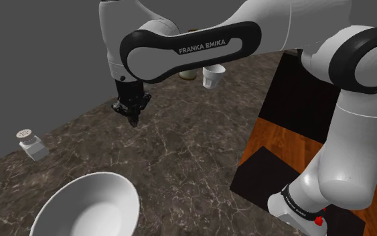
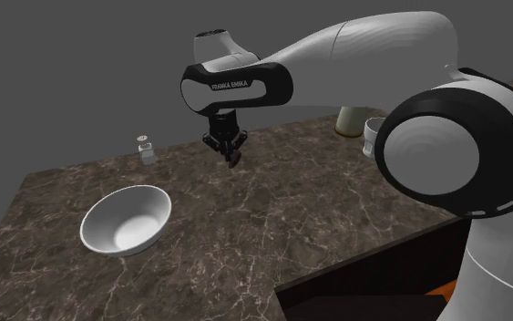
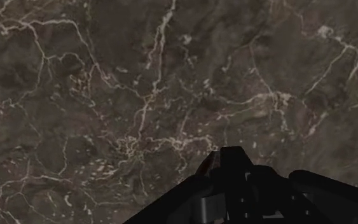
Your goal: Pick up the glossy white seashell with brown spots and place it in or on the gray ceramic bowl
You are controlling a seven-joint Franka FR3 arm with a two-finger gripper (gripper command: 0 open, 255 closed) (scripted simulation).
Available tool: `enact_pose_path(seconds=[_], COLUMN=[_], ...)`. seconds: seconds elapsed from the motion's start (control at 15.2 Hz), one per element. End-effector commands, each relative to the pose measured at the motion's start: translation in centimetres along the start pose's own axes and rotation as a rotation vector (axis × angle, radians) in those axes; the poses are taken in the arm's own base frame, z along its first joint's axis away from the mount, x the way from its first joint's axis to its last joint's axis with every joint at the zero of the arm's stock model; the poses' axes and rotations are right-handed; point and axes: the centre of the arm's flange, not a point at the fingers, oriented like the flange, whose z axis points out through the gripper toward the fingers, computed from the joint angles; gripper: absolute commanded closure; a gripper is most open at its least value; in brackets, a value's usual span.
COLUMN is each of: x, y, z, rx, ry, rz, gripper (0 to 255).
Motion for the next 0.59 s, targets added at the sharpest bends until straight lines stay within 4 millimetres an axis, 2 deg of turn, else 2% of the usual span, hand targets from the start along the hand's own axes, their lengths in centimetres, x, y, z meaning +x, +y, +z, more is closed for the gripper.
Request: enact_pose_path(seconds=[0.0,0.07,0.13,0.4,0.53], x=[0.0,0.0,0.0,5.3,6.0], y=[0.0,0.0,0.0,1.2,1.5], z=[0.0,0.0,0.0,1.3,2.0], rx=[0.000,0.000,0.000,-0.009,-0.010], ry=[0.000,0.000,0.000,-0.023,-0.026], rz=[0.000,0.000,0.000,0.277,0.317], gripper=[255,255,0,0,0])
